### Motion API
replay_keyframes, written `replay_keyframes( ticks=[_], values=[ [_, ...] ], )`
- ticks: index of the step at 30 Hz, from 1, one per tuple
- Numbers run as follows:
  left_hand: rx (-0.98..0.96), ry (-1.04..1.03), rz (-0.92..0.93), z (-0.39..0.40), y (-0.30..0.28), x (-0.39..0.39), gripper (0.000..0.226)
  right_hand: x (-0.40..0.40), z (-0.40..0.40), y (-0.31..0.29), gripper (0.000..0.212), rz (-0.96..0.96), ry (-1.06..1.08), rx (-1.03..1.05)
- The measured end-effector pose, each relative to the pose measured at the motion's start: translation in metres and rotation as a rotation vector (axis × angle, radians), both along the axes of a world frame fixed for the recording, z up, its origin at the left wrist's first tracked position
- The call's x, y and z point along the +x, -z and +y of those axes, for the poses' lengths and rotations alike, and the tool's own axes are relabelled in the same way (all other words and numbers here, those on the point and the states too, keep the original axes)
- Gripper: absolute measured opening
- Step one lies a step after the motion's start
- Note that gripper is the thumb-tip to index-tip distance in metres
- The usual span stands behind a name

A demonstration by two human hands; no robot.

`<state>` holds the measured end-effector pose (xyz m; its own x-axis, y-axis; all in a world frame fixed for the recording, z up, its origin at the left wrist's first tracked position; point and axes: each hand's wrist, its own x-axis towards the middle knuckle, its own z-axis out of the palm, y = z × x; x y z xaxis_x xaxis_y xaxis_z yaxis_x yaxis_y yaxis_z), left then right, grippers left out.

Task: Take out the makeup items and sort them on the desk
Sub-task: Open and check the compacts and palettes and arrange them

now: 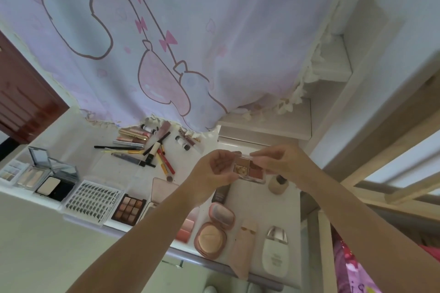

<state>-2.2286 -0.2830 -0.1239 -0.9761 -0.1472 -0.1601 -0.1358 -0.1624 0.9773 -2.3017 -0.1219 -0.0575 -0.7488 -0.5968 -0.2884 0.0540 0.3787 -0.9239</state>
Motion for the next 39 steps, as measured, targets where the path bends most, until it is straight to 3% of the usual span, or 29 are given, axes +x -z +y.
replay_keyframes(
  ticks=[3, 7, 11, 14, 16, 18, 20, 22, 24, 26, 31, 36, 39],
  values=[
    [-0.004, 0.073, -0.083, -0.003, 0.015, -0.001, 0.05, -0.007, -0.002, 0.01, 0.029, 0.007, 0.008, 0.118],
    [-0.138, 0.154, -0.22, -0.009, 0.041, -0.006, 0.051, -0.021, -0.004, 0.041, 0.032, 0.429, -0.24, 0.465],
    [-0.364, 0.205, -0.384, -0.007, 0.069, -0.021, 0.051, -0.025, -0.014, 0.082, 0.022, 0.676, -0.393, 0.733],
    [-0.653, 0.319, -0.461, 0.006, 0.085, -0.038, 0.023, -0.025, -0.025, 0.095, 0.031, 0.687, -0.479, 0.92],
    [-0.841, 0.346, -0.501, 0.014, 0.095, -0.047, 0.029, -0.031, -0.031, 0.102, 0.033, 0.66, -0.509, 0.984],
    [-0.912, 0.331, -0.544, 0.021, 0.101, -0.053, 0.035, -0.035, -0.037, 0.109, 0.029, 0.655, -0.543, 1.048],
    [-0.933, 0.318, -0.566, 0.025, 0.105, -0.059, 0.033, -0.038, -0.043, 0.112, 0.018, 0.757, -0.546, 1.088],
    [-0.942, 0.309, -0.591, 0.029, 0.107, -0.064, 0.031, -0.047, -0.045, 0.127, 0.033, 0.815, -0.526, 1.096],
    [-0.946, 0.328, -0.621, 0.032, 0.108, -0.066, 0.03, -0.049, -0.045, 0.13, 0.033, 0.821, -0.521, 1.099],
    [-0.949, 0.339, -0.64, 0.035, 0.11, -0.067, 0.029, -0.047, -0.047, 0.121, 0.019, 0.701, -0.6, 1.136],
    [-1.034, 0.422, -0.637, 0.038, 0.108, -0.065, 0.03, -0.051, -0.04, 0.135, 0.031, 0.679, -0.567, 1.131],
    [-1.16, 0.223, -0.635, 0.021, 0.106, -0.057, 0.026, -0.046, -0.036, 0.136, 0.032, 0.642, -0.506, 1.063],
    [-1.199, 0.213, -0.716, 0.013, 0.111, -0.052, 0.045, -0.043, -0.033, 0.134, 0.032, 0.637, -0.469, 1.058]
  ],
)
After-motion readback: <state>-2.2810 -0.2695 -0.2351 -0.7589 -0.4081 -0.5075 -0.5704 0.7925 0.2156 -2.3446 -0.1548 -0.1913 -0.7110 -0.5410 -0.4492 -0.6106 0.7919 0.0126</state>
